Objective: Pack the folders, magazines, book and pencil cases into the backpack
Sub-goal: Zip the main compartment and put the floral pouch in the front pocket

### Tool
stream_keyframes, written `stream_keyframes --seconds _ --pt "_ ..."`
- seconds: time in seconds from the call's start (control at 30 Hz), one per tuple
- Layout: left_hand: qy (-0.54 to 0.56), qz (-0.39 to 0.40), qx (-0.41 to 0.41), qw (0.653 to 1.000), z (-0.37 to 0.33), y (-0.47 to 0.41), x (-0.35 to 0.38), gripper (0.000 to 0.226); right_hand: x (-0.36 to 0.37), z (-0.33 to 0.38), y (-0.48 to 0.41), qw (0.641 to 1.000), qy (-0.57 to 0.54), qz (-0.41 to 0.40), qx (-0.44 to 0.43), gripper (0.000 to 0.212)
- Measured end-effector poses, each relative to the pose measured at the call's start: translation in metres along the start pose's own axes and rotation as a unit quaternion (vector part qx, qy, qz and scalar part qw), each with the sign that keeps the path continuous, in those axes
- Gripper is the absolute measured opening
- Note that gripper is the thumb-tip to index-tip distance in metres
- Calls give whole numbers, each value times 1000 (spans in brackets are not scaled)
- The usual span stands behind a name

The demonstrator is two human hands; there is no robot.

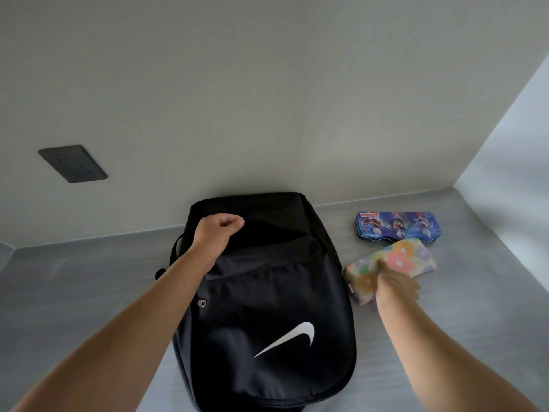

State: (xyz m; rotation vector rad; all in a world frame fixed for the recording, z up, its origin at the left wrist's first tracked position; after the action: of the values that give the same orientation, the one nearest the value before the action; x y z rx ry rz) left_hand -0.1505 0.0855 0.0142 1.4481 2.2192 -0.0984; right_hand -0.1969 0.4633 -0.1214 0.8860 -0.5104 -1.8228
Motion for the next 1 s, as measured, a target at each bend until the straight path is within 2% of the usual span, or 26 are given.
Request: stream_keyframes --seconds 0.03,0.07,0.17,0.27,0.37,0.53,0.63,0.77,0.87,0.93,1.0 --pt "0 1 -5 1000 1 0 0 9 0 3 2 999 -34 29 -30 30" --pt "-1 1 -8 1000 2 1 0 8 0 5 11 994 -71 65 -59 15" --pt "-4 -2 -7 1000 2 2 1 5 -2 11 5 990 -91 77 -81 29" --pt "-14 -3 -5 1000 3 2 2 5 4 14 -14 993 -102 55 13 36" --pt "-10 -1 -7 1000 5 2 3 8 9 12 -28 983 -159 84 23 39" --pt "-5 4 -8 1000 6 2 3 7 -1 24 -19 967 -205 143 -51 37" --pt "-4 11 -10 1000 6 4 3 8 -6 40 -5 954 -218 177 -101 43" --pt "-5 13 -6 1000 5 6 2 10 -14 81 57 946 -167 187 -207 24" --pt "-7 18 -1 1000 2 7 1 11 6 92 116 919 -145 282 -235 16" --pt "-4 21 0 1000 -1 7 0 12 33 75 152 899 -122 373 -196 14" --pt "5 16 0 1000 -2 5 -2 12 59 50 182 881 -52 444 -155 18"
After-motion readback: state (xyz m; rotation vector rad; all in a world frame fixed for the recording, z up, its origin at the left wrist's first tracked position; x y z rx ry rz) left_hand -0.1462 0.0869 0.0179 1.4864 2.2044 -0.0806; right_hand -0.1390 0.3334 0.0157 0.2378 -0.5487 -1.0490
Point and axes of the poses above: each hand's wrist, its own y-axis away from the middle knuckle, its own x-axis out of the palm, z = x × y, the point moved 6 cm from there along -y, towards the middle knuckle, and after that the axes turned 7 degrees about z, right-handed, at the moved point
